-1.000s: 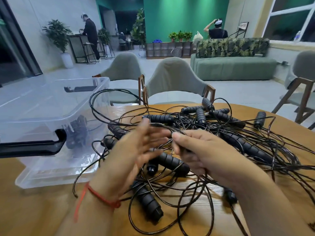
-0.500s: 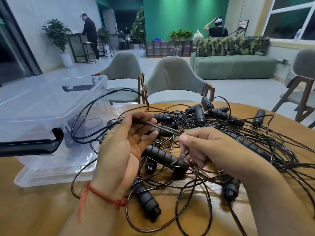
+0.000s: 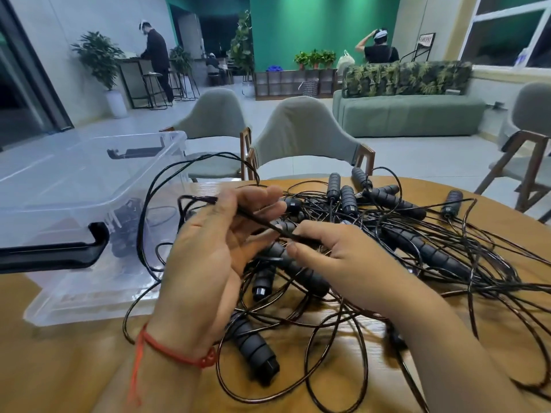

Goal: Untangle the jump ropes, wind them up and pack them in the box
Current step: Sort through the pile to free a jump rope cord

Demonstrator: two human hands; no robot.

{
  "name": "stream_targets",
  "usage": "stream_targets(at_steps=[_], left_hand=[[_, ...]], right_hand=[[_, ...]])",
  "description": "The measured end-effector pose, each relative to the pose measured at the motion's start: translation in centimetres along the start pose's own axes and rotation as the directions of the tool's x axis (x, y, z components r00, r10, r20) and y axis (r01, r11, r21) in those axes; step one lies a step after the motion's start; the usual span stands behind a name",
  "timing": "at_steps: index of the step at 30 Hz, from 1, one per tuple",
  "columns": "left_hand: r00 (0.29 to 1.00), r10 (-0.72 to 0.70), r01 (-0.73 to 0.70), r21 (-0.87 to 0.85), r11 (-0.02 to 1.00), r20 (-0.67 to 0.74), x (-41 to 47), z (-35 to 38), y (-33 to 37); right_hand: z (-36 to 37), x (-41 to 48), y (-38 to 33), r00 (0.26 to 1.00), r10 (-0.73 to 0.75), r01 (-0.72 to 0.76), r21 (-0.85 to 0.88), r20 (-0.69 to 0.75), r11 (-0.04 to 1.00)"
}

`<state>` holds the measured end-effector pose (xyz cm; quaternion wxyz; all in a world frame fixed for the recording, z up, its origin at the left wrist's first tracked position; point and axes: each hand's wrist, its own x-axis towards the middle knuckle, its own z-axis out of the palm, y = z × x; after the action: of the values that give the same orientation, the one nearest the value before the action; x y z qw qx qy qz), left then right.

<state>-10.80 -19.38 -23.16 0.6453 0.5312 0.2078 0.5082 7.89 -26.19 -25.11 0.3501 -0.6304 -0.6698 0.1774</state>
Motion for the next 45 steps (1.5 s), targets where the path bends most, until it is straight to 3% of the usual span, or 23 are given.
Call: stream_targets(at_steps=[3, 8, 11, 16, 20, 29, 31, 35, 39, 42, 45], left_hand=[[0.998, 0.052, -0.054, -0.060, 0.997, -0.039, 0.0, -0.4, 0.9], [0.997, 0.076, -0.078, -0.065, 0.995, -0.023, 0.5, -0.8, 2.0], [1.000, 0.031, -0.031, -0.039, 0.999, -0.007, 0.7, -1.0, 2.1], [0.998, -0.001, -0.010, 0.170, 0.985, 0.065, 0.5, -1.5, 1.1], [0.994, 0.046, -0.085, 0.449, 0.889, 0.098, 0.8, -2.0, 0.4], [0.979, 0.050, -0.165, 0.616, 0.770, 0.200, -0.5, -2.5, 1.1], [0.974, 0.065, -0.184, 0.593, 0.784, 0.217, -0.9, -2.3, 1.6], [0.965, -0.046, -0.077, 0.445, 0.892, 0.259, -1.5, -1.4, 1.8], [0.967, -0.062, -0.022, 0.326, 0.945, 0.246, -2.0, -0.9, 1.7], [0.955, -0.160, 0.092, 0.260, 0.961, 0.252, -2.1, -1.4, 1.6], [0.957, -0.210, 0.165, 0.215, 0.962, 0.203, -1.4, -3.3, 1.7]], right_hand=[[0.5, 0.5, 1.1, 0.993, -0.033, 0.022, -0.096, -0.113, 0.995], [0.3, 0.9, 0.2, 0.940, -0.038, 0.142, 0.289, -0.339, 0.947], [0.0, 2.0, -1.3, 0.924, -0.034, 0.180, 0.355, -0.381, 0.917], [-2.6, 4.3, -5.1, 0.901, -0.090, 0.237, 0.307, -0.425, 0.922], [-5.1, 5.8, -9.0, 0.891, -0.102, 0.277, 0.352, -0.442, 0.894], [-8.9, 7.1, -17.1, 0.894, -0.053, 0.344, 0.606, -0.445, 0.717], [-9.1, 7.2, -18.6, 0.898, -0.062, 0.358, 0.640, -0.436, 0.680], [-9.5, 8.0, -20.5, 0.899, -0.085, 0.393, 0.704, -0.430, 0.592], [-9.2, 9.6, -20.8, 0.920, -0.041, 0.340, 0.741, -0.390, 0.579], [-8.9, 11.3, -18.5, 0.927, 0.146, 0.171, 0.735, -0.346, 0.656], [-9.6, 14.3, -15.7, 0.895, 0.358, -0.003, 0.799, -0.267, 0.602]])
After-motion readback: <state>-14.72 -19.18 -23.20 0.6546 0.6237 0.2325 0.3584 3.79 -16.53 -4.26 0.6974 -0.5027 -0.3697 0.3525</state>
